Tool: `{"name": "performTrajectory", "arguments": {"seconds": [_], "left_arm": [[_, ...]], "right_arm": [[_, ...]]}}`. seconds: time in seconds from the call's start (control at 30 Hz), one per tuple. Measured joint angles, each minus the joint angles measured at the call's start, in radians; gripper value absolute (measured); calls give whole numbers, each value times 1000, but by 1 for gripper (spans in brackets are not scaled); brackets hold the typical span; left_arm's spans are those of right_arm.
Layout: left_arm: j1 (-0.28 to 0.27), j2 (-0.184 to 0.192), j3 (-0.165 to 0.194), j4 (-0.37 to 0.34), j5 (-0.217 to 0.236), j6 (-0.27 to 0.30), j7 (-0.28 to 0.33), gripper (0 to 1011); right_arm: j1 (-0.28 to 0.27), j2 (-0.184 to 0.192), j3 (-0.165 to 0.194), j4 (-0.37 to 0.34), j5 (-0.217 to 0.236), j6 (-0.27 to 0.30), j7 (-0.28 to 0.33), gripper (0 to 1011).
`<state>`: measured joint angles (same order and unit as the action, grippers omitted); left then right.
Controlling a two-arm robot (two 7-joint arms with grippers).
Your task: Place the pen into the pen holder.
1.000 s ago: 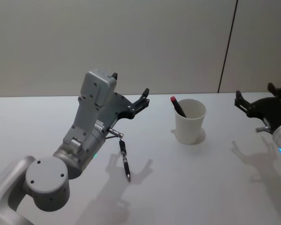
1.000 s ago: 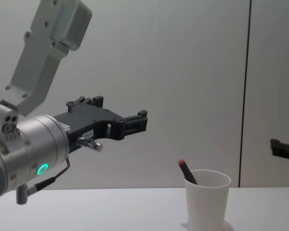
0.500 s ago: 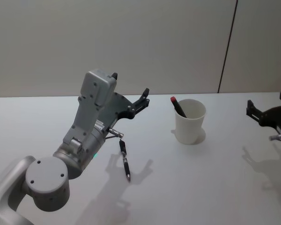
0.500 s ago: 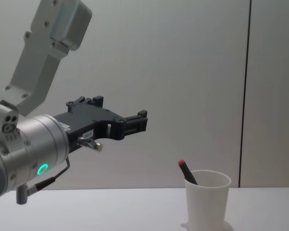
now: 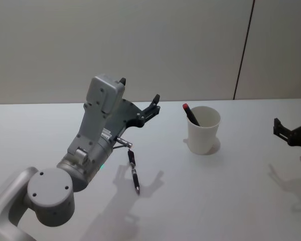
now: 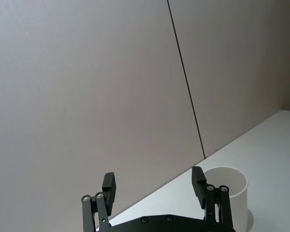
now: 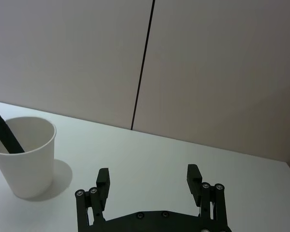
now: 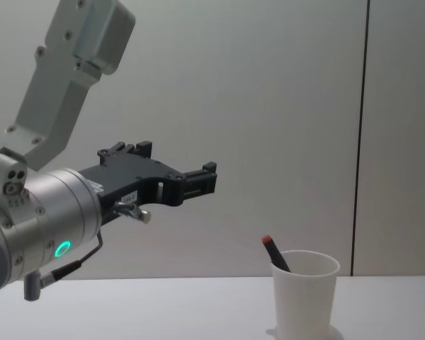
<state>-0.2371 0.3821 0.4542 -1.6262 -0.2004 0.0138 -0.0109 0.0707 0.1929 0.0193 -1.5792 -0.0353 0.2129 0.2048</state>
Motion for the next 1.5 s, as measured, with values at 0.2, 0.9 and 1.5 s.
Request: {"name": "performTrajectory", "arguments": {"seconds": [0.2,0.9,1.5], "left_arm": [[0,0,0,0,0,0,0,1000],[4,0,-3,-4,-2,2,1,1000],[36,3,-22,-55,-104,112,93,1000]], "right_arm": [[-17,12,8,-11,2,2,15,1002],[-42,29,20,-26,12,-4,44,1002],[-46,31,22,-28,15,-5,48,1002]]}}
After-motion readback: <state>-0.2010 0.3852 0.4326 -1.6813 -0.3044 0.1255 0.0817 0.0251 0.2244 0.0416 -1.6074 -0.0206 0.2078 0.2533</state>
